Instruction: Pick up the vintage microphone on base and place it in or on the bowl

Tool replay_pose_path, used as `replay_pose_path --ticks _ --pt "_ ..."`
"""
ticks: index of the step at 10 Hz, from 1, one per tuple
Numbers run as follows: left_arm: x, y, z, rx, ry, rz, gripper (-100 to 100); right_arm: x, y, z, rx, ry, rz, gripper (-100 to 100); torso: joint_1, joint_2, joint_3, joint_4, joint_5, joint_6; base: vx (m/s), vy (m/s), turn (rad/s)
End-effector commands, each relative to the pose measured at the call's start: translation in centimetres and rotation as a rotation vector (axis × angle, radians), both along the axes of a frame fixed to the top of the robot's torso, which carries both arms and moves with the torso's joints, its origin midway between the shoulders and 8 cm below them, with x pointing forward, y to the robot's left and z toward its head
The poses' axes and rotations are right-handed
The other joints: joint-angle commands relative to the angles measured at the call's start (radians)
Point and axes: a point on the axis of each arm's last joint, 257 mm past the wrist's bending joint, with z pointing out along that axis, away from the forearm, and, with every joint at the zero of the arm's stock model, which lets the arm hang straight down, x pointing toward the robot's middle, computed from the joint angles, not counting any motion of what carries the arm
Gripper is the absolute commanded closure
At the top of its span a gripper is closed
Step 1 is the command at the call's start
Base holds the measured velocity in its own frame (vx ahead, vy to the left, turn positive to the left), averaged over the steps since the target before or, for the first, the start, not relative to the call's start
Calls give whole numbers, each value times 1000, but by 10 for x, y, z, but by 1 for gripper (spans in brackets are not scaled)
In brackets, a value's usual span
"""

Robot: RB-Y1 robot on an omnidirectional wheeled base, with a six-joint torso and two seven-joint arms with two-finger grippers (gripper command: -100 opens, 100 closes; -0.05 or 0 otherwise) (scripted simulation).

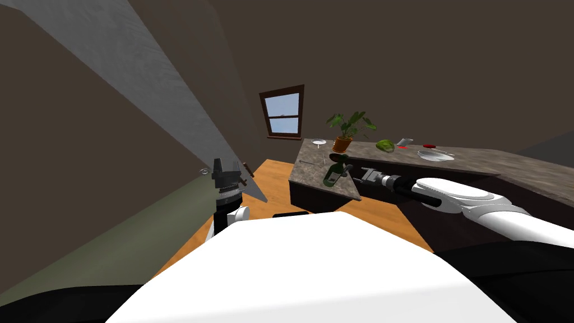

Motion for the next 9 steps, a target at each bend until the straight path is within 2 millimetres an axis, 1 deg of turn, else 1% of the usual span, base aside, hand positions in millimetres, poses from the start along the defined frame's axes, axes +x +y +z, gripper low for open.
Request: replay_pose_path --ticks 1,4,5,7,8,9 --pt "0 0 0 0 0 0 0 -9 -29 3 -108 38 -6 -100 0 0 0 0 0 0 56 111 135" --pt "0 0 0 0 0 0 0 -24 -71 6 -267 106 -10 -100 -1 -1 -1 0 0 0 59 87 106" --pt "0 0 0 0 0 0 0 -34 -92 7 -343 145 -12 -100 0 -1 -1 0 0 0 79 120 165" --pt "0 0 0 0 0 0 0 -46 -110 6 -411 185 -14 -100 1 -3 -2 -1 0 0 93 111 86" --pt "0 0 0 0 0 0 0 -40 -104 6 -384 171 -13 -100 1 -3 -2 -1 0 0 45 48 12" --pt "0 0 0 0 0 0 0 -41 -106 6 -390 173 -14 0 -2 0 0 0 0 1 8 9 -2"
